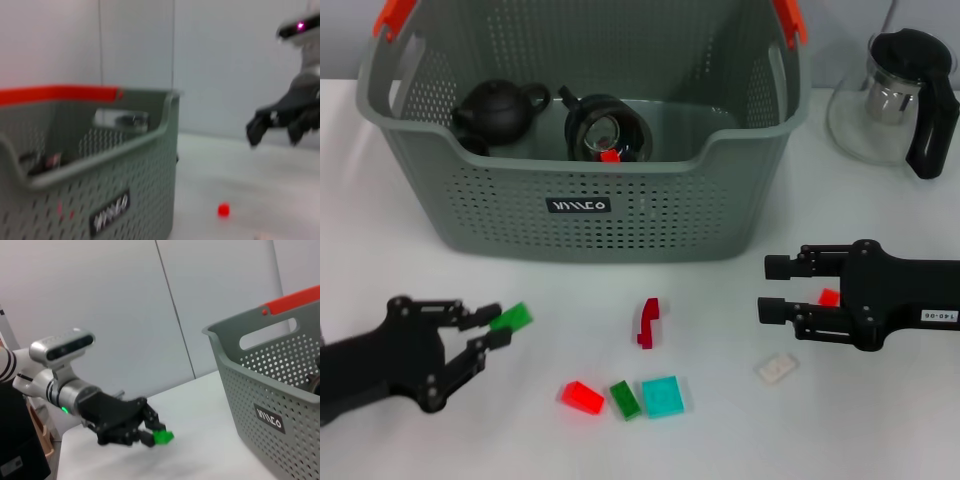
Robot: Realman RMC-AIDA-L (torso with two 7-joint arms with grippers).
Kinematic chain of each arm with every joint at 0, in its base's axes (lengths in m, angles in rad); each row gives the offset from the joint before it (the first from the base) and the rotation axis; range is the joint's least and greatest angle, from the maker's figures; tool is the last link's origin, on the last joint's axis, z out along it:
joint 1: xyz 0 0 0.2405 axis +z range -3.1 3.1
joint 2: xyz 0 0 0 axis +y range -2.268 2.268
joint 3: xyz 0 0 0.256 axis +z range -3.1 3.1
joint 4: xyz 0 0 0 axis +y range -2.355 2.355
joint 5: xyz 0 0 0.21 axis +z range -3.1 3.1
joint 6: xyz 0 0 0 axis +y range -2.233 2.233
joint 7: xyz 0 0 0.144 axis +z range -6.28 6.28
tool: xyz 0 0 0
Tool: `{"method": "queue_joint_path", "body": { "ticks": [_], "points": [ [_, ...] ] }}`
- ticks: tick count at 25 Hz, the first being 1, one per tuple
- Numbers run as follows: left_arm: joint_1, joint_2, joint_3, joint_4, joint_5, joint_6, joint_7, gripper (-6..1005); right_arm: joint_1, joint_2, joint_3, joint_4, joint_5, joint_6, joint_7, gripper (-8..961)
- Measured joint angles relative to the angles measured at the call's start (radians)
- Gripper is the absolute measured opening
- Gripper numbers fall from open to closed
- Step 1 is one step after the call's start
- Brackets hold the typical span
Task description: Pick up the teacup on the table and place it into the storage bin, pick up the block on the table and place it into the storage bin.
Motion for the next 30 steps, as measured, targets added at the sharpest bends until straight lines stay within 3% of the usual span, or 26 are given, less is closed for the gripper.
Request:
{"method": "queue_joint_path", "body": {
  "ticks": [5, 8, 12, 16, 21, 25, 30],
  "points": [
    [-0.048, 0.009, 0.001, -0.004, -0.108, 0.124, -0.067, 196, 0.0, 0.0, 0.0, 0.0, 0.001, 0.0, 0.0, 593],
    [-0.1, 0.011, 0.001, -0.001, -0.209, 0.16, -0.194, 197, 0.0, 0.0, 0.0, 0.0, 0.002, 0.0, 0.0, 593],
    [-0.187, 0.019, 0.004, 0.016, -0.353, 0.111, -0.374, 198, 0.0, 0.0, 0.0, 0.001, 0.002, 0.0, 0.0, 593],
    [-0.29, 0.043, 0.041, 0.048, -0.385, -0.005, -0.521, 199, 0.0, 0.0, 0.0, 0.002, 0.002, 0.0, 0.0, 593],
    [-0.35, 0.055, 0.308, 0.16, -0.378, -0.248, -0.759, 200, 0.001, 0.002, 0.0, 0.002, 0.002, 0.002, -0.002, 593],
    [-0.328, 0.037, 0.561, 0.268, -0.349, -0.403, -0.901, 201, 0.004, 0.002, 0.0, 0.001, 0.002, 0.004, -0.002, 594],
    [-0.322, 0.014, 0.682, 0.303, -0.281, -0.456, -0.953, 202, 0.005, 0.001, 0.0, 0.002, 0.002, 0.005, -0.006, 594]
  ]
}}
